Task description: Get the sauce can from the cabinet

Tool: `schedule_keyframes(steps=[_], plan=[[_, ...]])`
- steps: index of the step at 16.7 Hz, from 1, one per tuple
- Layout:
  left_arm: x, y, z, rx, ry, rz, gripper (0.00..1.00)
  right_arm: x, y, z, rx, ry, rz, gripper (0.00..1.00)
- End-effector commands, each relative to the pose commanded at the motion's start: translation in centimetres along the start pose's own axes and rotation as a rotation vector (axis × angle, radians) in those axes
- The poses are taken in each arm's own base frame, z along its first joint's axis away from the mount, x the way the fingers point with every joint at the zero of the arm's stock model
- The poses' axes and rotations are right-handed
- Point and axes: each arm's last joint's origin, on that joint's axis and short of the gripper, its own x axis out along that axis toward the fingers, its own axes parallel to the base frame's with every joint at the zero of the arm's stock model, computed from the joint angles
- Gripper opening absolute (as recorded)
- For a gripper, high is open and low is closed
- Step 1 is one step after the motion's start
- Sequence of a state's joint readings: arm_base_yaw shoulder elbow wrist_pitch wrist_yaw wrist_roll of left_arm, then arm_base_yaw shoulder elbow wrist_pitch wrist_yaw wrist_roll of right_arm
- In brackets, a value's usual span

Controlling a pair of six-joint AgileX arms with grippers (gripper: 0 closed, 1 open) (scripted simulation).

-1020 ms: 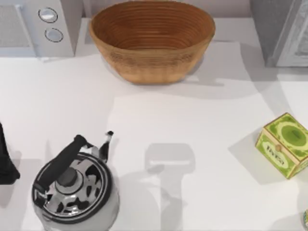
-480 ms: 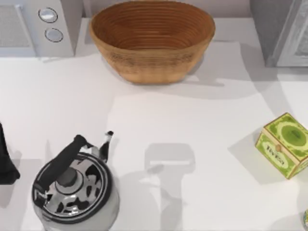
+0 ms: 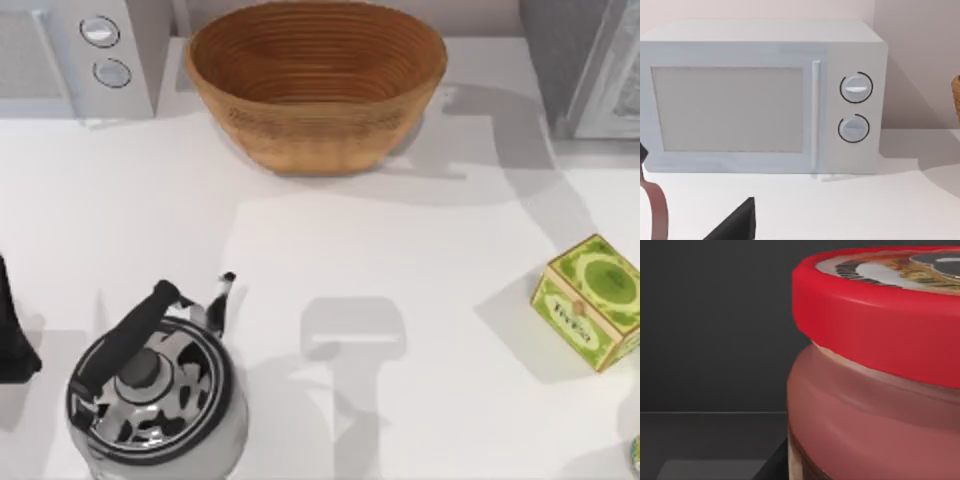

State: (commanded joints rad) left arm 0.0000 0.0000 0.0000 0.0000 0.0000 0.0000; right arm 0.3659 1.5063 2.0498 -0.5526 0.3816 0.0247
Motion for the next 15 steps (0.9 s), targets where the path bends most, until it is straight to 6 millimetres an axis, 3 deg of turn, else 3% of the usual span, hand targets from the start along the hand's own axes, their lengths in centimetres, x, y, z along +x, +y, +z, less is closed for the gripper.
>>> schedule_keyframes(steps=[3, 5, 15], plan=[[0.0, 0.0, 0.0, 0.000, 0.000, 0.000, 1.00, -6.9, -0.6, 1.9, -0.004, 0.008, -0.005, 0.00], [0.0, 0.0, 0.0, 0.000, 0.000, 0.000, 1.00, -9.8, -1.2, 2.5, -0.001, 0.003, -0.007, 0.00], [0.0, 0.0, 0.0, 0.000, 0.000, 0.000, 1.00, -11.3, -2.4, 1.8, 0.009, -0.012, -0.009, 0.00]])
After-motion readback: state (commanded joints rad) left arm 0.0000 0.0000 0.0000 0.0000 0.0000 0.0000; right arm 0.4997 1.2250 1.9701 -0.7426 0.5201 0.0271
